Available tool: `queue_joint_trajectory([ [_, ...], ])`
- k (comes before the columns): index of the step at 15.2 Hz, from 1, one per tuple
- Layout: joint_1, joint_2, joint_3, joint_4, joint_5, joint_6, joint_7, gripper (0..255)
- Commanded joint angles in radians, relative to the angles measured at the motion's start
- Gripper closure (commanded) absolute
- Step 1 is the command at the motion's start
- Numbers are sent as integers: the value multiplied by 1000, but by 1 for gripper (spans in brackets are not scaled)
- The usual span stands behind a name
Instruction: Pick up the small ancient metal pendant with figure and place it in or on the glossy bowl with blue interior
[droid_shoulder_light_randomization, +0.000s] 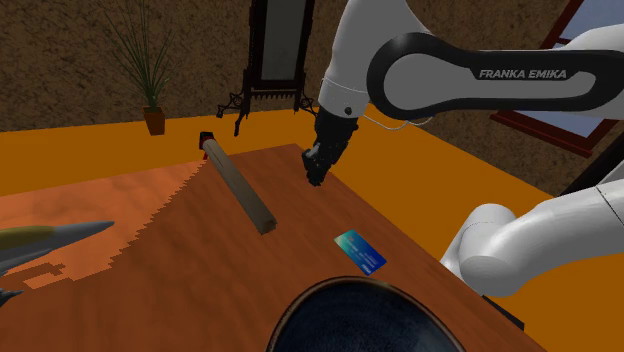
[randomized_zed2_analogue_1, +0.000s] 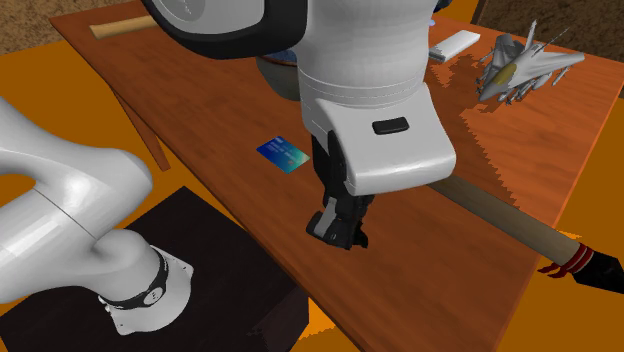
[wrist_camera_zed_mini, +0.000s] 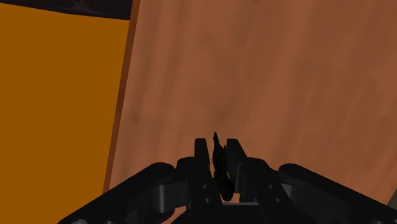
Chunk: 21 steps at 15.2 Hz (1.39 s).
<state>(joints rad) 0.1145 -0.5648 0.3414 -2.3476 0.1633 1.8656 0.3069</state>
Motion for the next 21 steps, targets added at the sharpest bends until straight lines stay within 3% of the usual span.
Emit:
queue_joint_trajectory([
  [1,0,0,0,0,0,0,0,255],
  [7,0,0,0,0,0,0,0,255],
  [21,-11,14,-21,197,-19,-184,4,255],
])
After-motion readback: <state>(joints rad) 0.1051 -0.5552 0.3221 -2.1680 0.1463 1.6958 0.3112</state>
